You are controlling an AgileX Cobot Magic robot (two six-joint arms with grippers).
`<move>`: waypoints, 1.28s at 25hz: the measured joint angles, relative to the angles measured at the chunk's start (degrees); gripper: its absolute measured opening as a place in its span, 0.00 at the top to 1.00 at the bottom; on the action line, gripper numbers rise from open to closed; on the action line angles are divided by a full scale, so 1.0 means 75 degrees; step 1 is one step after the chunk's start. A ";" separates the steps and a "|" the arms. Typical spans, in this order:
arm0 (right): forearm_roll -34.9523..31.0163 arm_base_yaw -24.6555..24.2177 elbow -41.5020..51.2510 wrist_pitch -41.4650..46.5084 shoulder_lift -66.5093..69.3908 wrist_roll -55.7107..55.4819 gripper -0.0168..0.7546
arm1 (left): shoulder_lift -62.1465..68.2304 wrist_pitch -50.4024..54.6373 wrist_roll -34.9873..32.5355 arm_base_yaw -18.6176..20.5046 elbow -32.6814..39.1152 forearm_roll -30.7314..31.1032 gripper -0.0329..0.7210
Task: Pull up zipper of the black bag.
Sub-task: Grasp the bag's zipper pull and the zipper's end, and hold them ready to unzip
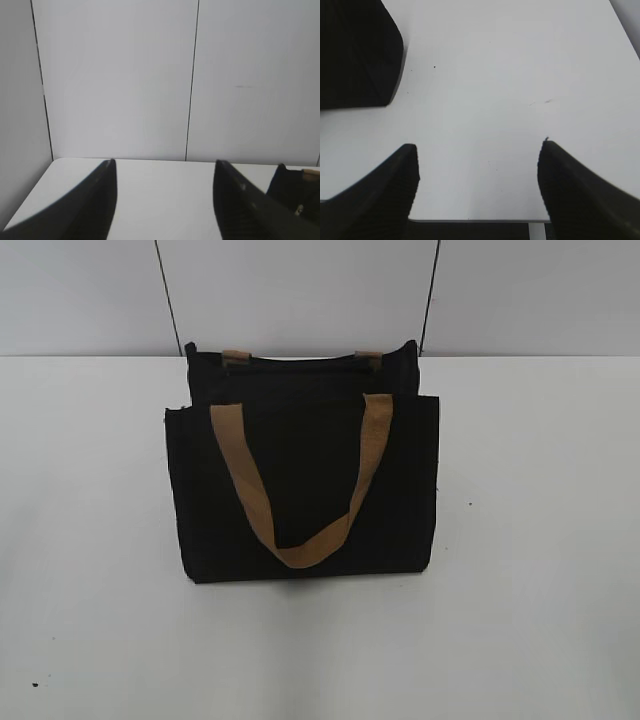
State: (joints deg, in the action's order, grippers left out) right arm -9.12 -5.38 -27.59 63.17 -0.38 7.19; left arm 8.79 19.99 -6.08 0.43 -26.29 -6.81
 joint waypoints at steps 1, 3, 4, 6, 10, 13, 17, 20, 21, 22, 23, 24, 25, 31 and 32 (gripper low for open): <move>0.0000 0.0000 0.0000 0.0000 0.0000 0.0000 0.25 | 0.0306 -0.0484 0.0000 0.0000 0.0163 -0.0020 0.34; 0.0000 0.0000 0.0000 0.0000 0.0000 0.0000 0.25 | 0.0943 -0.1332 0.0000 0.0000 0.0447 -0.0096 0.34; 0.0000 0.0000 0.0000 0.0000 0.0000 0.0000 0.25 | 0.1327 -0.1749 0.0000 0.0000 0.0568 -0.0145 0.34; 0.0000 0.0000 0.0000 0.0000 0.0000 0.0000 0.25 | 0.2083 -0.2403 0.0000 0.0000 0.0710 -0.0236 0.34; 0.0000 0.0000 0.0000 0.0000 0.0000 0.0000 0.25 | 0.3787 -0.3564 0.0000 0.0000 0.0735 -0.0320 0.37; 0.0000 0.0000 0.0000 0.0000 0.0000 0.0000 0.25 | 0.5291 -0.4671 0.0024 0.0000 0.0735 -0.0126 0.43; 0.0000 0.0000 0.0000 0.0000 0.0000 0.0000 0.25 | 0.7163 -0.6200 0.0811 0.0000 0.0743 0.1053 0.45; -0.0003 0.0000 0.0000 0.0000 0.0000 0.0000 0.25 | 0.8338 -0.7179 0.1990 0.0000 0.0743 0.2925 0.46; -0.0003 0.0000 0.0000 0.0000 0.0000 0.0000 0.25 | 0.8711 -0.7519 0.2453 0.0000 0.0743 0.3642 0.47; -0.0003 0.0000 0.0000 0.0000 0.0000 0.0000 0.25 | 0.9063 -0.7893 0.2816 0.0000 0.0749 0.4198 0.48; -0.0003 0.0000 0.0000 0.0000 0.0000 0.0000 0.25 | 0.9395 -0.8268 0.3005 0.0000 0.0749 0.4805 0.48; -0.0003 0.0000 0.0000 0.0000 0.0000 0.0000 0.25 | 0.9658 -0.8590 0.3157 0.0000 0.0751 0.5342 0.48; -0.0003 0.0000 0.0000 0.0000 0.0000 0.0000 0.25 | 0.9958 -0.8980 0.3228 0.0000 0.0758 0.5814 0.49; -0.0003 0.0000 0.0000 0.0000 0.0000 0.0000 0.25 | 1.1734 -1.0770 0.3322 0.0000 0.0436 0.7650 0.50; -0.0003 0.0000 0.0000 0.0000 0.0000 0.0000 0.25 | 1.2065 -1.0959 0.3322 0.0000 0.0284 0.7967 0.50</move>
State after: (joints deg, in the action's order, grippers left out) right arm -9.15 -5.38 -27.59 63.17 -0.38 7.19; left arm 99.27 -62.20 18.83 0.43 -24.16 52.95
